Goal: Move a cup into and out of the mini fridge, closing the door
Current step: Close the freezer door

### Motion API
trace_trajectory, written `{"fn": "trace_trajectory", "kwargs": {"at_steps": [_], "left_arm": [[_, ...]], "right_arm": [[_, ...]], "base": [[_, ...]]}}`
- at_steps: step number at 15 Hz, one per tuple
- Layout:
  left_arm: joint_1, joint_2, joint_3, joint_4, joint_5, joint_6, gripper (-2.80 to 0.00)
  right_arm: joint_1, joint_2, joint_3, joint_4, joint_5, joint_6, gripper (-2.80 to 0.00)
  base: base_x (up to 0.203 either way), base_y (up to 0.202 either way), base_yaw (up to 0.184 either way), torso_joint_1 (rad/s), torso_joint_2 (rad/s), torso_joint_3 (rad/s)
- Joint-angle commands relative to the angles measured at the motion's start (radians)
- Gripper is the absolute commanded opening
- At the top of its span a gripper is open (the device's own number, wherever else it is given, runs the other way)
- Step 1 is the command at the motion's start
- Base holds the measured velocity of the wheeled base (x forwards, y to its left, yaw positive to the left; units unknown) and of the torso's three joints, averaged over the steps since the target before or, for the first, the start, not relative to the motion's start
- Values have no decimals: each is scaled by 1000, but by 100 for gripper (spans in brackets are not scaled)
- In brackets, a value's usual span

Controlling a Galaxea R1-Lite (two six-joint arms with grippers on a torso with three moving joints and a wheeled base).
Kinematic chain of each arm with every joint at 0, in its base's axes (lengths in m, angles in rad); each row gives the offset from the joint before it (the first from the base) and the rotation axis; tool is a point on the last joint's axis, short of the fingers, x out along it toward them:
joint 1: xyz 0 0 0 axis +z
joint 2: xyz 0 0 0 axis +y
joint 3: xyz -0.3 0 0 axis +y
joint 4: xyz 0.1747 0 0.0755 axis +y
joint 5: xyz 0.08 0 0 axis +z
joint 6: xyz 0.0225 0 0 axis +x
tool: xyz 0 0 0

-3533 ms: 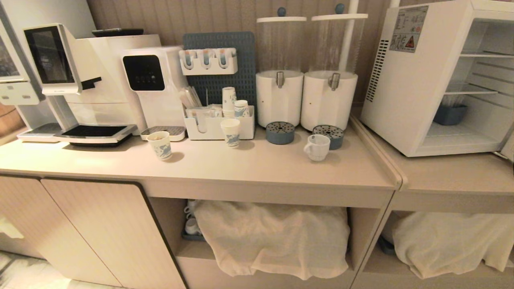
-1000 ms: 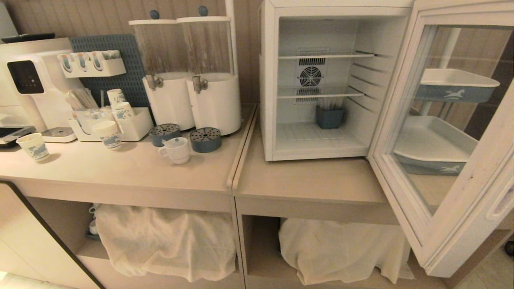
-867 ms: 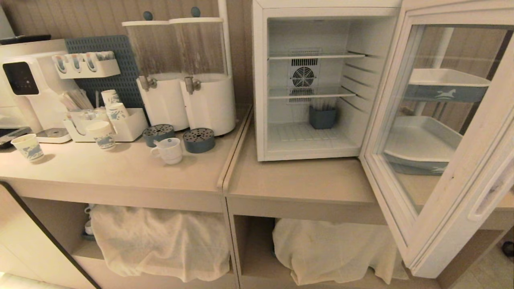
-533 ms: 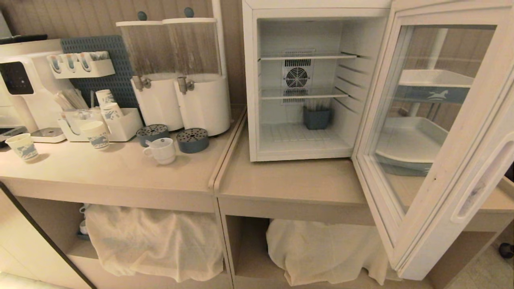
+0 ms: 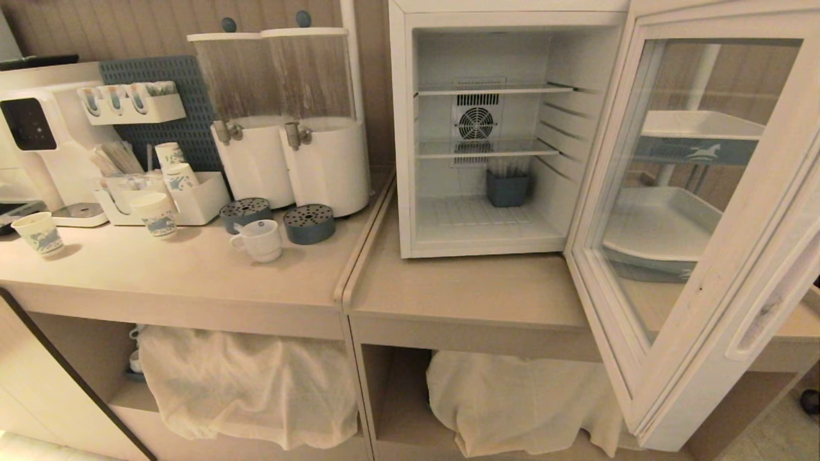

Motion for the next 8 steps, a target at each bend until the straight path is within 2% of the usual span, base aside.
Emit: {"fn": "trace_trajectory", "kwargs": {"at_steps": [1, 3, 4, 6, 7, 8], "left_arm": [[0, -5, 40, -1, 0, -1, -280], [0, -5, 40, -1, 0, -3, -280], [0, -5, 40, -1, 0, -4, -280], [0, -5, 40, -1, 1, -6, -280], [0, -5, 40, -1, 1, -6, -280], [0, -5, 40, -1, 1, -6, -280]], "right_arm": [[1, 54, -265, 94, -43, 22, -280], [20, 211, -404, 121, -120, 74, -280], [68, 300, -450, 126, -158, 93, -280], [260, 390, -493, 128, -239, 121, -280], [388, 413, -503, 131, -287, 130, -280], [498, 441, -512, 130, -363, 149, -280]], "base": [[0, 0, 0, 0, 0, 0], [0, 0, 0, 0, 0, 0], [0, 0, 0, 0, 0, 0], [0, 0, 0, 0, 0, 0], [0, 0, 0, 0, 0, 0], [0, 0, 0, 0, 0, 0]]}}
